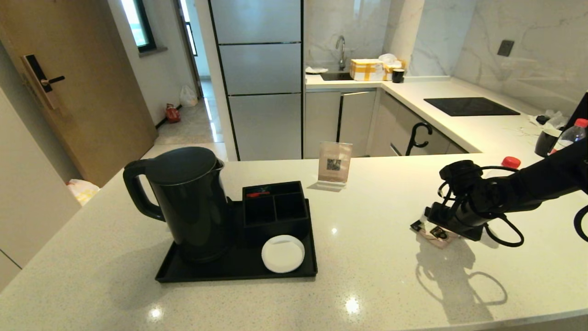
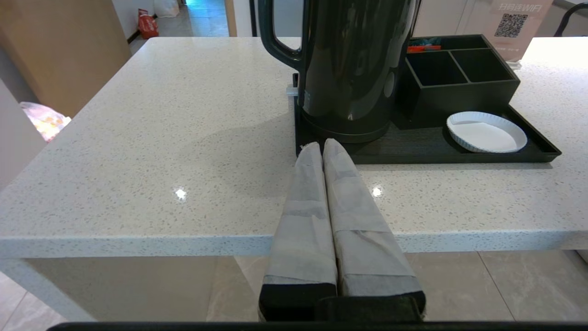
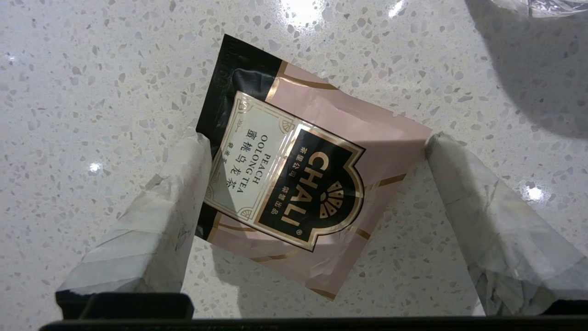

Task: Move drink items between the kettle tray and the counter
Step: Return the tea bag to its original position

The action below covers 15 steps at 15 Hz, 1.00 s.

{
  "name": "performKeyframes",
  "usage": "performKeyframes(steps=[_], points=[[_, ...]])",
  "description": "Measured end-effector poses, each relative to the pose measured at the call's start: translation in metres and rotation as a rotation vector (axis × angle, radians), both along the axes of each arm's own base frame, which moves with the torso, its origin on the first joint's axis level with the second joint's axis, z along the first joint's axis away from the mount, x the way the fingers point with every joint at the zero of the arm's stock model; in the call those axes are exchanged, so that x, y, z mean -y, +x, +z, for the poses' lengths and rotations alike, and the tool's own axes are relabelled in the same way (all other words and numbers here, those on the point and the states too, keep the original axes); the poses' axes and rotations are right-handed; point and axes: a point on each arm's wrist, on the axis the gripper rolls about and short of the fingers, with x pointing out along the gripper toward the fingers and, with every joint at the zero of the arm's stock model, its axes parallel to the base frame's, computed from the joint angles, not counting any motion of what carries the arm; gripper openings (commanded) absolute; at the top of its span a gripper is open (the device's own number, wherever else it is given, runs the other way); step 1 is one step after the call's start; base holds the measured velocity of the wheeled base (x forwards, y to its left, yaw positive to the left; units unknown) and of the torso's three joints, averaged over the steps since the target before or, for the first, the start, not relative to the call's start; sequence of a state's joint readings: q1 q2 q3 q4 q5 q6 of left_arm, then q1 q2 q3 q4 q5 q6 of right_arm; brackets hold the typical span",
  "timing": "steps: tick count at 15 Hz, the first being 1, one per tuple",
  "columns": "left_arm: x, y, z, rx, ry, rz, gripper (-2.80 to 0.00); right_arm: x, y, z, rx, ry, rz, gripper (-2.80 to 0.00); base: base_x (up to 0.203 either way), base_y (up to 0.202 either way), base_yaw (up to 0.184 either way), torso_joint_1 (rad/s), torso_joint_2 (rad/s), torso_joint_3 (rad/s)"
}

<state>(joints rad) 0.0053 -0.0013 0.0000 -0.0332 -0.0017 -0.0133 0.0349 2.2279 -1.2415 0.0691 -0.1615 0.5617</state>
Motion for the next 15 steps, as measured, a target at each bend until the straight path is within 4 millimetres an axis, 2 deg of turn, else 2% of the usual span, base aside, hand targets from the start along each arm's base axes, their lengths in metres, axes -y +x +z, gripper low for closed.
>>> performKeyframes(steps=[13, 14, 15], points=[[0.000, 0.000, 0.000, 0.000, 0.001, 0.000, -2.80, -0.013, -0.001, -0.007, -0.026, -0.106, 0.025, 0.00, 0.000, 0.000, 0.000, 0.000, 0.00, 0.000], [0.000, 0.000, 0.000, 0.000, 0.000, 0.000, -2.80, -0.013, -0.001, -0.007, -0.025, -0.107, 0.024, -2.80, 0.000, 0.000, 0.000, 0.000, 0.00, 0.000], [0.000, 0.000, 0.000, 0.000, 0.000, 0.000, -2.80, -0.012, -0.002, -0.007, -0.027, -0.107, 0.021, -2.80, 0.000, 0.000, 0.000, 0.000, 0.00, 0.000]])
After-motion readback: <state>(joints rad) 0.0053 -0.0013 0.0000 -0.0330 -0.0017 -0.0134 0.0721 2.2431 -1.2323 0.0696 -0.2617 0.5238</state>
